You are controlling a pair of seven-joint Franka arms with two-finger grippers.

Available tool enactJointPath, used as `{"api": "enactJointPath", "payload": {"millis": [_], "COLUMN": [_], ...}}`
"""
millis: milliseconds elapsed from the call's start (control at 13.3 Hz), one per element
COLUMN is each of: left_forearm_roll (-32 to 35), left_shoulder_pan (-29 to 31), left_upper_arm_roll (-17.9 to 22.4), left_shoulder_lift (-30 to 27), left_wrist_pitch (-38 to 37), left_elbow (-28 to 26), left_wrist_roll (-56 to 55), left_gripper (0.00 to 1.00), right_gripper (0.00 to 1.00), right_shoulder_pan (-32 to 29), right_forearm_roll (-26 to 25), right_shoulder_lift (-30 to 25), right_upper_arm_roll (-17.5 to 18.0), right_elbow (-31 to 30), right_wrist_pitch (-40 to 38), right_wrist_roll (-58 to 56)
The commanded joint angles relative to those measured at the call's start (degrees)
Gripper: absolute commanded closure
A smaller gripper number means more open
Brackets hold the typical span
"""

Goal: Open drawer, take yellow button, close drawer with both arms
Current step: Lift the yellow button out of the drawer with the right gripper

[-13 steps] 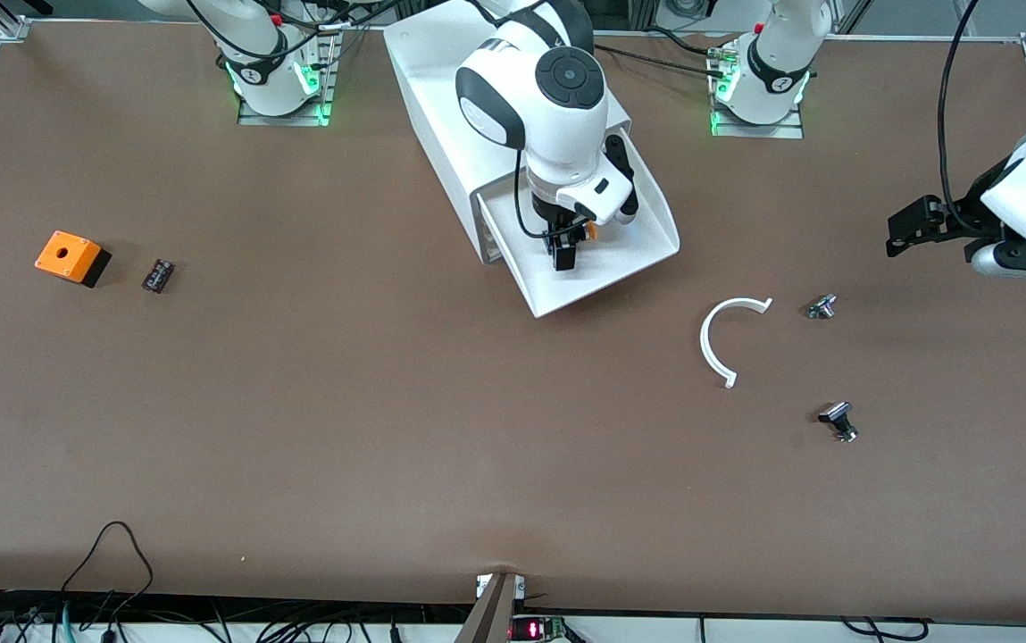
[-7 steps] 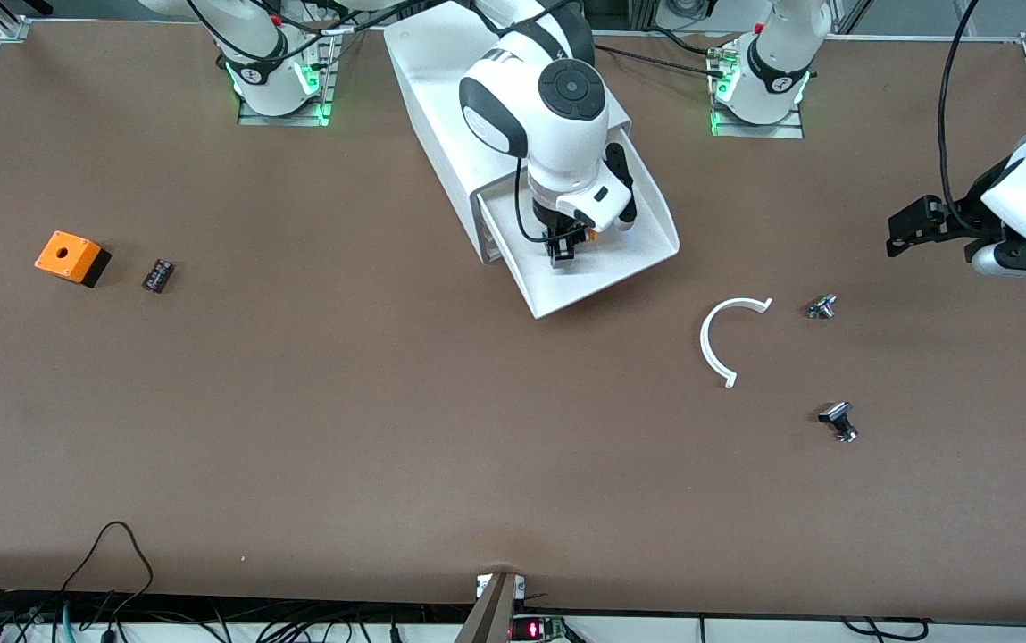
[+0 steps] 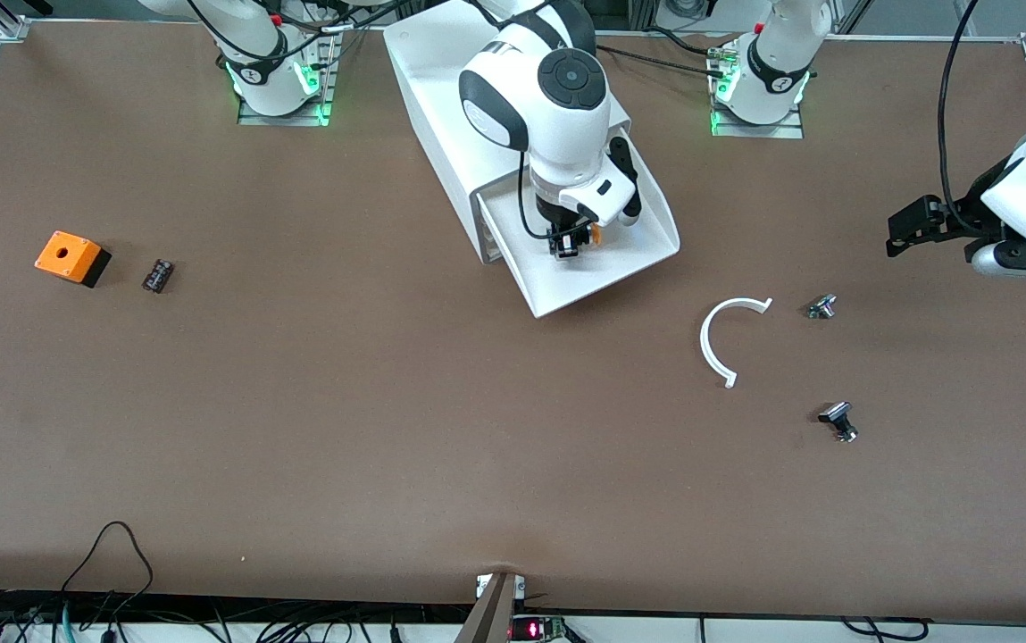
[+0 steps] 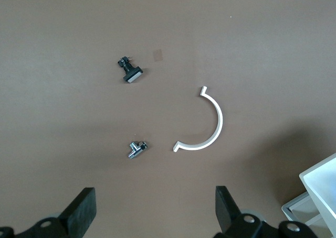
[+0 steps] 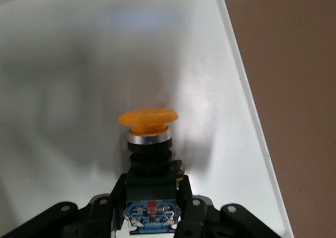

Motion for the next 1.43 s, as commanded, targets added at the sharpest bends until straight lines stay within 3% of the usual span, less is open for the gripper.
{"api": "enactJointPath", "payload": {"millis": [0,375,751,1051,1352], "left_forearm_roll": [0.80,0.80,0.80,0.80,0.80], "left_shoulder_pan": [-0.15,-0.15,-0.15,-0.15,-0.15], "left_upper_arm_roll": [-0.25,-0.25,-0.25,-0.25,-0.25], "left_shoulder_lift": [0.91,0.91,0.91,0.91,0.91], "left_wrist_pitch": [-1.43,-1.43,-1.43,-1.43,-1.43], "left_elbow": [2.00,2.00,2.00,2.00,2.00], "left_wrist_roll": [-0.60,-0.60,-0.60,-0.60,-0.60], "left_gripper": [0.00,0.00,0.00,0.00,0.00], "right_gripper": [0.72,0.72,0.71,0.72,0.72], "right_shoulder_pan": [0.63,0.90,0.90,0.37,-0.94], "right_forearm_roll": [-0.26,-0.43,-0.26,-0.08,0.01], "right_shoulder_lift": [-0.92,-5.57,-8.31,-9.89,-11.64], "right_upper_arm_roll": [-0.10,-1.42,-4.93,-9.14,-12.41], "right_elbow": [-0.18,-0.36,-0.80,-4.66,-9.66], "right_wrist_pitch": [-0.32,-0.40,-0.58,0.65,3.28], "right_wrist_roll": [2.00,3.59,8.85,10.79,22.10]}}
